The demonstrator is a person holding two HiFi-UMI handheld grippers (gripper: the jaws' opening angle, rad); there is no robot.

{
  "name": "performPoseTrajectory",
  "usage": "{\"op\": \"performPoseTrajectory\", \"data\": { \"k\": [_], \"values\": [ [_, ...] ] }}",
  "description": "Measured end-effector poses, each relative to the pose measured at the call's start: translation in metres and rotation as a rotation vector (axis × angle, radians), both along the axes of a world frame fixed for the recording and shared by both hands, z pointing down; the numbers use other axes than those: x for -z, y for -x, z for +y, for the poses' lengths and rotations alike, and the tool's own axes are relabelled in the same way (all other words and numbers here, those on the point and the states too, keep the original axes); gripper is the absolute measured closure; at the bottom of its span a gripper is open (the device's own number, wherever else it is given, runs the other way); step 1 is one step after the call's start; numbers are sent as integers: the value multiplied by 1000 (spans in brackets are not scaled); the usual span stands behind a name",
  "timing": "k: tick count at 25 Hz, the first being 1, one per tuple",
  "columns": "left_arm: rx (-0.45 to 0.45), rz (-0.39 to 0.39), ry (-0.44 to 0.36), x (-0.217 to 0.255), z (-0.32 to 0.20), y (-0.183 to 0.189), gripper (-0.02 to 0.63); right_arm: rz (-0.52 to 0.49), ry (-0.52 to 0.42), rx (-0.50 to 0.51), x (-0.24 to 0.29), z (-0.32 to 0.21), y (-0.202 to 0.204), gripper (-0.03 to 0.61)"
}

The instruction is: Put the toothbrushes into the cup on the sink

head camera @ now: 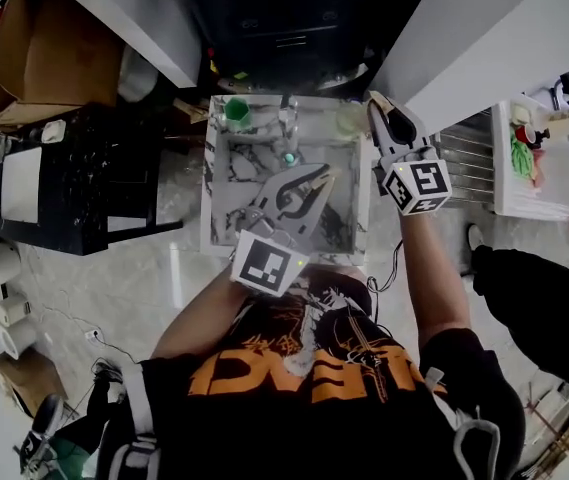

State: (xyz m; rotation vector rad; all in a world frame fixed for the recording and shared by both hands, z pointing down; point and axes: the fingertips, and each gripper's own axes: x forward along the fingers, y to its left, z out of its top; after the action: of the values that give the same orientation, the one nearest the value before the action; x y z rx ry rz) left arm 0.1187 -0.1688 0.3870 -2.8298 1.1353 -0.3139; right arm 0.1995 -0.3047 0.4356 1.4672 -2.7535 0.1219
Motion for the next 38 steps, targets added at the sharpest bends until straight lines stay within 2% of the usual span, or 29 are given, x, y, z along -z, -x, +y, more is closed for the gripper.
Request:
{"op": "performPoseTrajectory", "data": {
  "k": [6,13,23,26,29,35,38],
  "values": [
    [14,-31,9,-6,-11,13,569,10,29,-19,-49,-34,2,502],
    [24,-57,14,-6,-16,21,569,48,73,-46,-97,-45,5,502],
    [23,-66,27,-10,-18,23,569,80,80,-82,-128,-44,7,491],
    [27,-63,27,-10,-17,26,569,72,80,-77,-130,-44,9,466],
    [32,-56,28,-8,-15,28,569,67,85,-70,-133,-41,9,378],
    [41,-28,23,-8,-11,32,569,98,63,-46,-126,-31,14,316],
    [44,-13,21,-7,-9,33,569,113,55,-26,-120,-27,16,305]
  ]
}}
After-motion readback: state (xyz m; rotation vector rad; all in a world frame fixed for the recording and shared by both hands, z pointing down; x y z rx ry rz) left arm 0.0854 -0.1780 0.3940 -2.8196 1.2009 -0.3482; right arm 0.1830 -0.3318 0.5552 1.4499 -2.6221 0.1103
